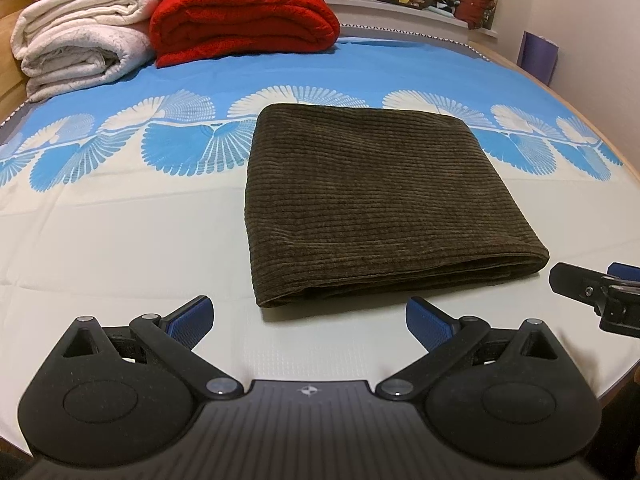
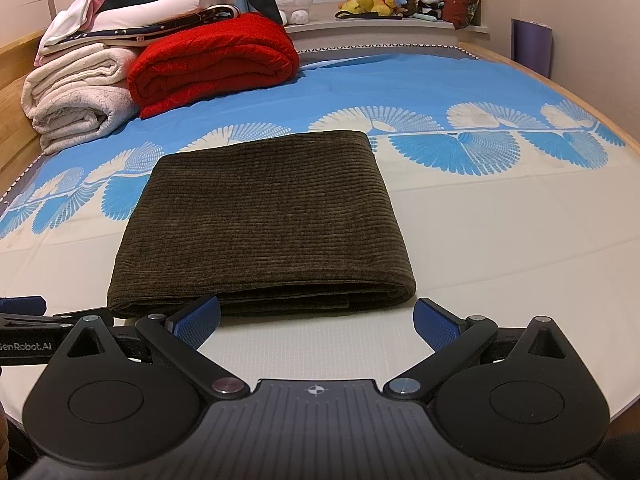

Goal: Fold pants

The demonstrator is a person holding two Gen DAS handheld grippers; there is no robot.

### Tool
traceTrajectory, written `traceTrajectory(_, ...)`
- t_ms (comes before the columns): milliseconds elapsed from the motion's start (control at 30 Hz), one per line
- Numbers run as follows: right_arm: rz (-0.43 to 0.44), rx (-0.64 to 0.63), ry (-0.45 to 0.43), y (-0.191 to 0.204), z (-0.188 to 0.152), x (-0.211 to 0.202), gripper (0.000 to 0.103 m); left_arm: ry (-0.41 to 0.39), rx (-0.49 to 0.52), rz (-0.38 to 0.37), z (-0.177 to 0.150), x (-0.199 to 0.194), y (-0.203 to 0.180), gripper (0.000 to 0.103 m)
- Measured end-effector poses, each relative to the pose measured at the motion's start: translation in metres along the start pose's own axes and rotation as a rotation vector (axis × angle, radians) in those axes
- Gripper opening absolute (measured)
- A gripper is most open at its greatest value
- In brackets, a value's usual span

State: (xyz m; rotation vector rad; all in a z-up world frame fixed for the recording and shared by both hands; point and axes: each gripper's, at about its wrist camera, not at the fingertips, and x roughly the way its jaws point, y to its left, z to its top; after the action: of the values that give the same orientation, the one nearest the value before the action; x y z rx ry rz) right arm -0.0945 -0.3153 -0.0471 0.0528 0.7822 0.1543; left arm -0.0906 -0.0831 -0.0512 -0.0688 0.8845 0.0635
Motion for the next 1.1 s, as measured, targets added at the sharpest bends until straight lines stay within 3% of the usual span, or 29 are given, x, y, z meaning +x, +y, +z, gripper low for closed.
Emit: traceTrajectory(1100,-0.001,0.012,0.005,0.0021,0.0006,0.0018,0.102,-0.007,0.018,-0.009,-0.0024,-0.0016,0.0014,0.103)
